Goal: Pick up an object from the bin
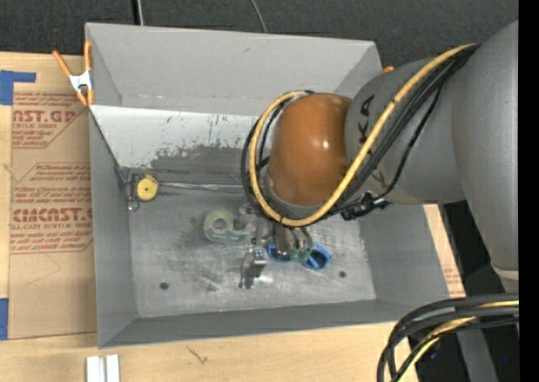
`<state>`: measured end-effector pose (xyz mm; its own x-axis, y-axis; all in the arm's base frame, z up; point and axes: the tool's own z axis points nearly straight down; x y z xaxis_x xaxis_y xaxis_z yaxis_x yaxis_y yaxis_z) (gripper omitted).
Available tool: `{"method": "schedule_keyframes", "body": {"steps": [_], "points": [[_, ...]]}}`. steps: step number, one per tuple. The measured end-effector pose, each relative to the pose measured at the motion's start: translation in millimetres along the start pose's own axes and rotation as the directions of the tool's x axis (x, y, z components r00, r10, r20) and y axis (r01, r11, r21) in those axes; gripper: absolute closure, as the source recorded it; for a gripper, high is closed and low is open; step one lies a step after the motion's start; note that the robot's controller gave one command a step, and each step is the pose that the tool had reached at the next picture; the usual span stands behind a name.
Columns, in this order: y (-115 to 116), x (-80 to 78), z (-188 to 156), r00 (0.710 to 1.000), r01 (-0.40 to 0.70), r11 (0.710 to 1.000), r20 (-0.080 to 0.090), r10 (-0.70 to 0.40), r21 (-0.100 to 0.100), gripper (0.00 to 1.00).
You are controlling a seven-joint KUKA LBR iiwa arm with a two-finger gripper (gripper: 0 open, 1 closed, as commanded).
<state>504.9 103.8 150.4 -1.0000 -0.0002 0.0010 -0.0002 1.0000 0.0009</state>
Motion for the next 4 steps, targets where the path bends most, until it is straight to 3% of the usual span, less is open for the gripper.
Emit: {"method": "schedule_keyframes", "body": {"steps": [1,2,3,4], "points": [[-93.6,4.4,77.7,0.993,0.121,0.993,0.008,-0.121,0.001,0.00],[-151.0,7.6,23.2,0.997,-0.080,0.997,0.003,0.080,0.002,0.00],[-158.0,-17.7,75.7,0.983,-0.183,0.983,0.007,0.183,-0.001,0.00],[-157.9,-18.8,72.4,0.983,-0.182,0.983,0.009,0.182,-0.002,1.00]]}}
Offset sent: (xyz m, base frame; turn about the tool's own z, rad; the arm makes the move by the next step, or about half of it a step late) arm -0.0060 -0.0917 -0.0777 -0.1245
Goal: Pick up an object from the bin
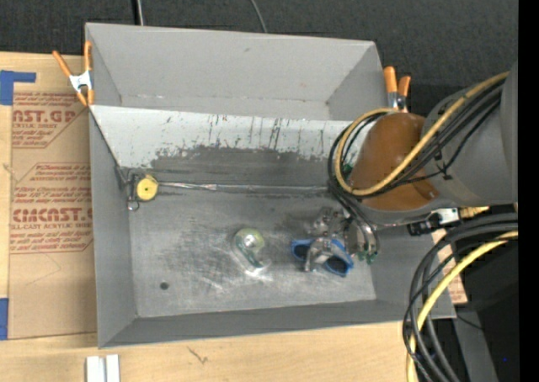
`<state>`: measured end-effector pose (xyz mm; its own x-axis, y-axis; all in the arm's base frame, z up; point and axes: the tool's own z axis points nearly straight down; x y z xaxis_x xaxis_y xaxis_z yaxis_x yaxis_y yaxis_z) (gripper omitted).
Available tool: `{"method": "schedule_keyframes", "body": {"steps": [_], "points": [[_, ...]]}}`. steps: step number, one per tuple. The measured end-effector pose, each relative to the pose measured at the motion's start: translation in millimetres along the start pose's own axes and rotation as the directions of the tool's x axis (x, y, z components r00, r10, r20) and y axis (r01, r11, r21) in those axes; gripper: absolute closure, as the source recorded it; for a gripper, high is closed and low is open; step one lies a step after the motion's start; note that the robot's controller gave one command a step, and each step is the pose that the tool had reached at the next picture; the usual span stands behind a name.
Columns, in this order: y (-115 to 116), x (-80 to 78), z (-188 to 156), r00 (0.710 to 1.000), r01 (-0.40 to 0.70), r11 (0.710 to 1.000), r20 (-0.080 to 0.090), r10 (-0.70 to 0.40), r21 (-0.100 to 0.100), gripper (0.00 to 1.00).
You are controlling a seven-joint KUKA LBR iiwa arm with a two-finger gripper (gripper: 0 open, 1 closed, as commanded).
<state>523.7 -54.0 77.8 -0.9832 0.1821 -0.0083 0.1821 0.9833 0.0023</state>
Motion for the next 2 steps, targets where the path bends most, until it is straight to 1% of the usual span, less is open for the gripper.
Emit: {"method": "schedule_keyframes", "body": {"steps": [1,2], "points": [[20.1,-56.3,4.0,0.982,0.188,0.982,-0.011,-0.188,0.003,1.00],[25.5,-52.9,-168.4,0.980,0.199,0.980,0.003,-0.199,0.002,1.00]]}}
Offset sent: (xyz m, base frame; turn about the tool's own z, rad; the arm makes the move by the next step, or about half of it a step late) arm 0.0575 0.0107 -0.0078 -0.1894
